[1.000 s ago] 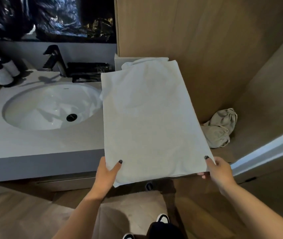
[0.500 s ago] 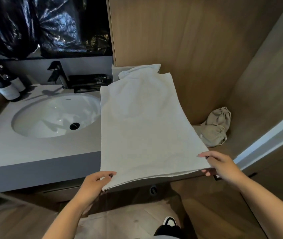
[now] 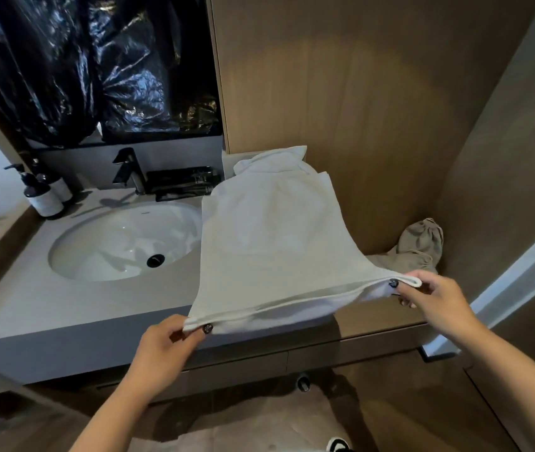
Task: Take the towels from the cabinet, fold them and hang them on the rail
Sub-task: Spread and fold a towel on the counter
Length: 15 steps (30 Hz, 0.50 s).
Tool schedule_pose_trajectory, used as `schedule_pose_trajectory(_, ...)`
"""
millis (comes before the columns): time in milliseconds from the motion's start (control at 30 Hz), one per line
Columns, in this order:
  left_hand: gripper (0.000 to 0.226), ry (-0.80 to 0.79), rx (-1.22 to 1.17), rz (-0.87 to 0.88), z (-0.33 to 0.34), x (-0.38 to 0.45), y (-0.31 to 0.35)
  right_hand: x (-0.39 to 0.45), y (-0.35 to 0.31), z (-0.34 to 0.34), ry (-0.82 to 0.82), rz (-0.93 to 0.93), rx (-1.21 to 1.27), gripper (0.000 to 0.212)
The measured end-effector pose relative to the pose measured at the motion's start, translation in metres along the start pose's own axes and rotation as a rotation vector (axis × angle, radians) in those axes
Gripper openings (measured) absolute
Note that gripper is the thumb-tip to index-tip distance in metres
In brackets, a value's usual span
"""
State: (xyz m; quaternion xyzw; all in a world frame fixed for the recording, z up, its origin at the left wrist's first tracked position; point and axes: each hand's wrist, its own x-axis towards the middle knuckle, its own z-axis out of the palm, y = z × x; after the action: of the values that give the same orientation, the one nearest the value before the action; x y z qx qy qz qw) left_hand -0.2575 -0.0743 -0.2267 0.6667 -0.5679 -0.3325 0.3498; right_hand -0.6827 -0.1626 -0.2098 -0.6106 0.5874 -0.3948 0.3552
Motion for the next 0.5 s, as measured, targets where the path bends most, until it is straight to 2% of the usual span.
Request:
schedule_pose_trajectory(67,0.034,0.012,-0.017,0.045,-0.004,0.000,0.006,0.001,0.001,-0.004,0.029,-0.034,-0.041,0.024)
schedule_pose_trajectory(167,0.016,0.054,0.001,0.092,-0.009,-0.001,0.011,-0.003,-0.005,-0.006,0.099,-0.075,-0.093,0.030)
schedule_pose_trajectory(367,0.033,0.202,-0.135,0.172,-0.014,0.006,0.030,0.001,-0.022,-0.003,0.131,-0.201,-0.028,0.021)
schedule_pose_trajectory(500,0.037,0.253,-0.147,0.230,-0.017,0.038,0.039,0.025,-0.033,-0.002,0.133,-0.272,-0.084,0.033)
